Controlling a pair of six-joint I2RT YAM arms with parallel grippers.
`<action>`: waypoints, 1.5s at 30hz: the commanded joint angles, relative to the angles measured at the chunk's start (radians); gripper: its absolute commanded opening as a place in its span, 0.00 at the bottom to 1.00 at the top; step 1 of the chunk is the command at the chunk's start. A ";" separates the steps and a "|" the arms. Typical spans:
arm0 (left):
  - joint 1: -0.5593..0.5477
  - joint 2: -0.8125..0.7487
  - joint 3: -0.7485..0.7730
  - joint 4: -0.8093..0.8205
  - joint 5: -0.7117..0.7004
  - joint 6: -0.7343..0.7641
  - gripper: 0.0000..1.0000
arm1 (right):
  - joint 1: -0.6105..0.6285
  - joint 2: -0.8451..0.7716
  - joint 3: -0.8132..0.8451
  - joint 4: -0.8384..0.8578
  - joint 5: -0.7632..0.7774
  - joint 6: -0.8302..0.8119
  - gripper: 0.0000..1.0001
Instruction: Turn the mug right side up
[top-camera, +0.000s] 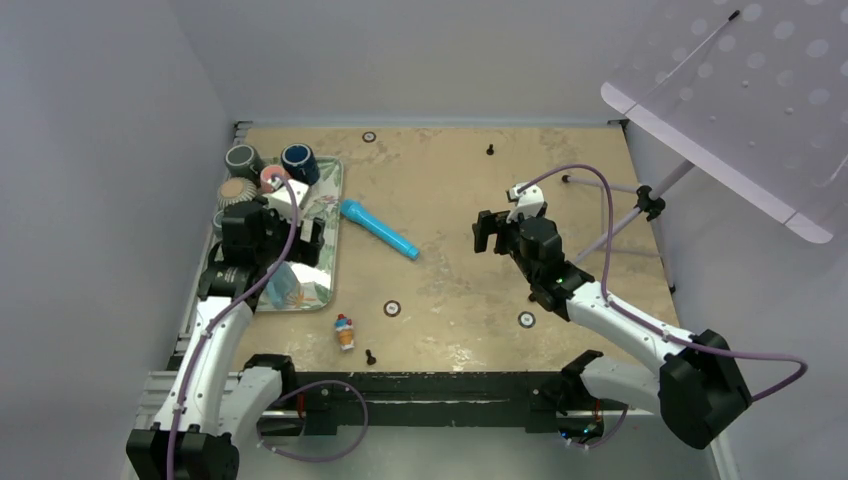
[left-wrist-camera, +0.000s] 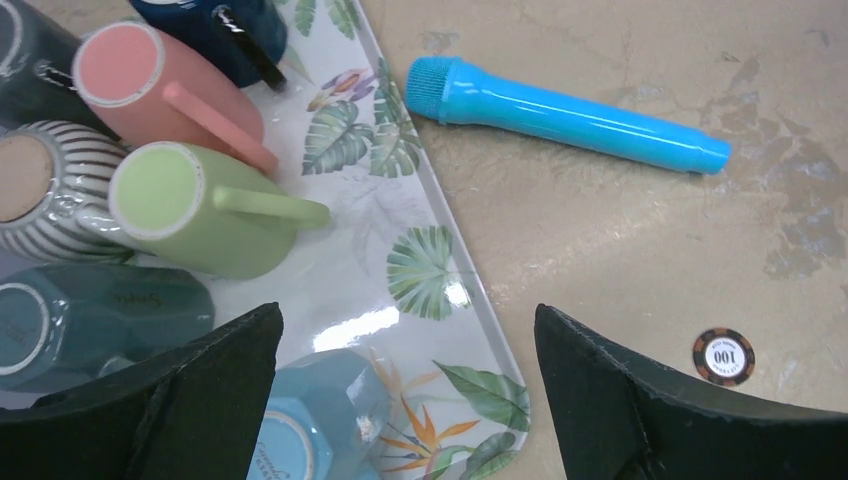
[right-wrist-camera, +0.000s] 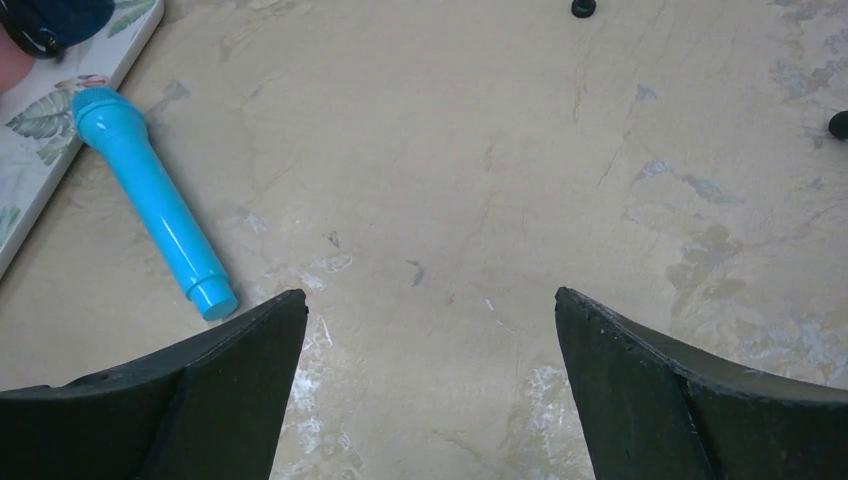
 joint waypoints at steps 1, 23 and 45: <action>0.005 0.053 0.079 -0.098 0.176 0.108 1.00 | 0.001 -0.028 0.003 0.052 0.016 -0.002 0.98; -0.144 0.934 0.784 -0.677 -0.357 1.053 0.84 | 0.002 0.073 0.042 0.033 -0.036 -0.018 0.96; -0.140 1.106 0.643 -0.409 -0.569 1.076 0.03 | 0.000 0.056 0.036 0.040 -0.083 -0.022 0.96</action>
